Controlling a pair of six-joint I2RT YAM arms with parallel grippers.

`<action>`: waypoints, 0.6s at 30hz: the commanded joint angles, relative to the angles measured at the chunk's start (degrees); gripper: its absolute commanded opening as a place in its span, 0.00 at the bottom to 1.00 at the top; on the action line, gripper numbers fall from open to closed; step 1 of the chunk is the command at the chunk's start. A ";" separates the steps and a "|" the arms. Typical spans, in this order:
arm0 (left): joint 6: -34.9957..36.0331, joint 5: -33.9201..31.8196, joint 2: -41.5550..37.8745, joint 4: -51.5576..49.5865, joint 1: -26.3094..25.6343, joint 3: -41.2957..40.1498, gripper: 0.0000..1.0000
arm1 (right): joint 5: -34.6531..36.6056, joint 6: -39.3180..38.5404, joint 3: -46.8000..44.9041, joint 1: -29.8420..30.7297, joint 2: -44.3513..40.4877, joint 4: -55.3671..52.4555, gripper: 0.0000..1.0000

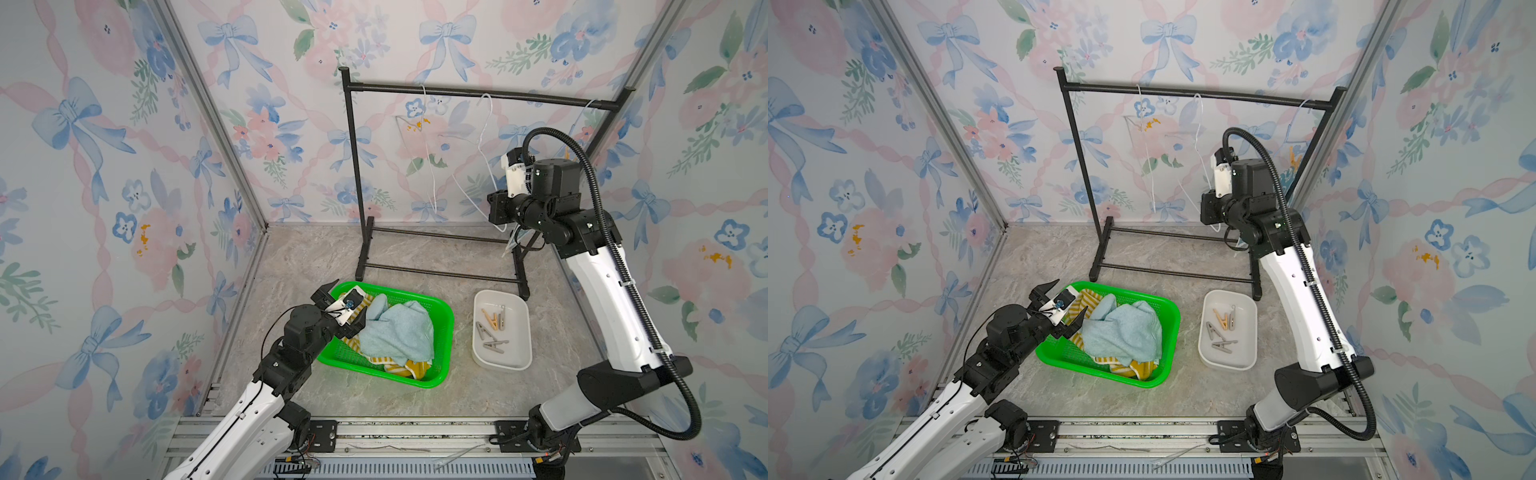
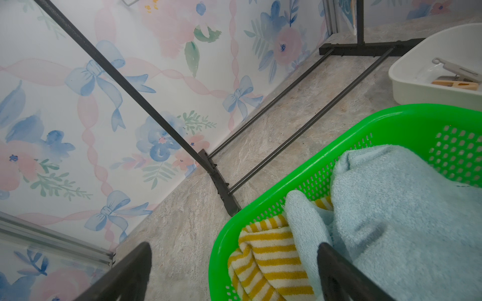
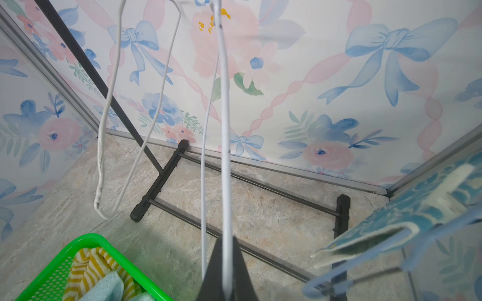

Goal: Remove the clothespins securing towels to the hanger
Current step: Place the hanger on the clothesline.

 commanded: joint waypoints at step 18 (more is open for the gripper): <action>-1.12 2.60 0.96 0.27 0.94 -0.20 0.98 | -6.23 0.80 26.91 -2.55 19.22 -6.91 0.00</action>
